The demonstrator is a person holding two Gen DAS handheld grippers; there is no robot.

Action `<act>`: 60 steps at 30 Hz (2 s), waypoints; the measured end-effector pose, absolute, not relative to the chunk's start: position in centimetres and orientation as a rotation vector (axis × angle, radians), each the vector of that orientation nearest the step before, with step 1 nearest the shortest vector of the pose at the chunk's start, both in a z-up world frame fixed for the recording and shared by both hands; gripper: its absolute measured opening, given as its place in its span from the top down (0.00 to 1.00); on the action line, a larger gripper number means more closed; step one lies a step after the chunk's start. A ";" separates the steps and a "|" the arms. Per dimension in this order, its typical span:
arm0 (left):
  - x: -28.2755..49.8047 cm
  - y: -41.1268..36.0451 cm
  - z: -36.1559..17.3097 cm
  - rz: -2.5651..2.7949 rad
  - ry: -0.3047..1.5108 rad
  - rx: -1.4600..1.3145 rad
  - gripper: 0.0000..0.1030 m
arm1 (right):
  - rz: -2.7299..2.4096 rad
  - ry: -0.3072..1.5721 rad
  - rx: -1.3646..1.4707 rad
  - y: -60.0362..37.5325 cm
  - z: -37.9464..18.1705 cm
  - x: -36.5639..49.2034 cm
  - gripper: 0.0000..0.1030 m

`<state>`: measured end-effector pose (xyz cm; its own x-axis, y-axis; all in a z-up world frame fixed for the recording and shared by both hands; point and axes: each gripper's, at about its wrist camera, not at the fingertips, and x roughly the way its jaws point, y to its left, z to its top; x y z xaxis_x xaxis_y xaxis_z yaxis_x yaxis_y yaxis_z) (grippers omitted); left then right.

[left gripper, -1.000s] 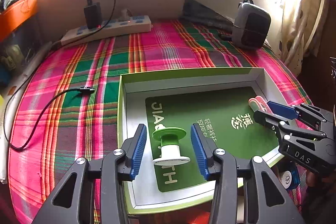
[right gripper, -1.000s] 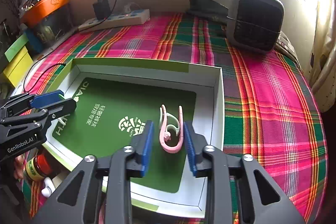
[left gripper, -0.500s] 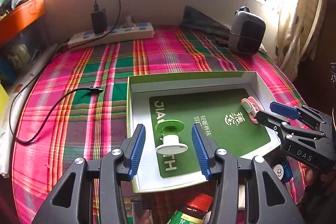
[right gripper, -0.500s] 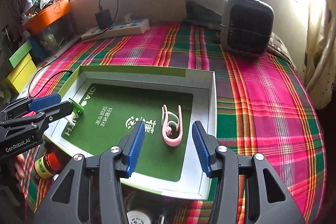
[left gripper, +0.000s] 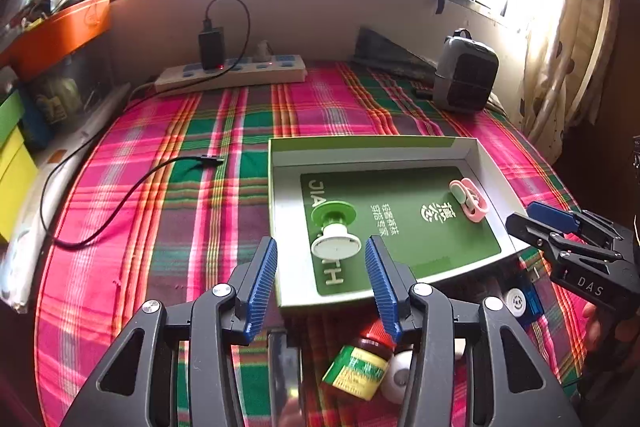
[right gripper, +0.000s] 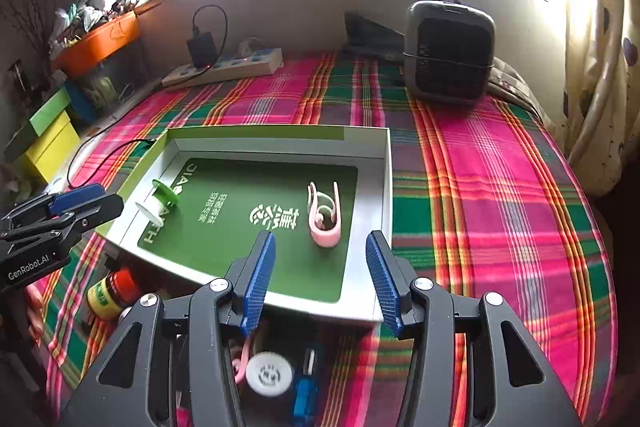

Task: Organize rigid objects
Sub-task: 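Withdraw both grippers from the tray toward the black and blue lighters, then grasp the black lighter with the left gripper while the right grasps the blue lighter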

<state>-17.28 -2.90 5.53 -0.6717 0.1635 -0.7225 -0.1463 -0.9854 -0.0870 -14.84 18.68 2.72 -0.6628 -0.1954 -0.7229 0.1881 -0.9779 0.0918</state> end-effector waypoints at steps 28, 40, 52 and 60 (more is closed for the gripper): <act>-9.4 -7.5 2.4 2.718 -0.199 -1.282 0.56 | -2.649 0.062 1.206 19.8 0.2 -7.8 0.53; -8.9 -6.3 1.3 2.698 -0.125 -1.331 0.56 | -2.653 0.149 1.272 19.6 -0.7 -8.4 0.53; -10.3 -5.6 0.8 2.733 -0.005 -1.360 0.56 | -2.654 0.156 1.288 19.8 -1.0 -9.4 0.53; -11.2 -5.8 0.8 2.750 -0.008 -1.358 0.56 | -2.651 0.161 1.276 19.8 -0.9 -9.5 0.61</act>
<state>-11.25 -5.83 0.84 -0.6056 0.0692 -0.7927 -0.0648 -0.9972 -0.0375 -9.52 19.79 -0.94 -0.6098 -0.1275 -0.7822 0.2213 -0.9751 -0.0136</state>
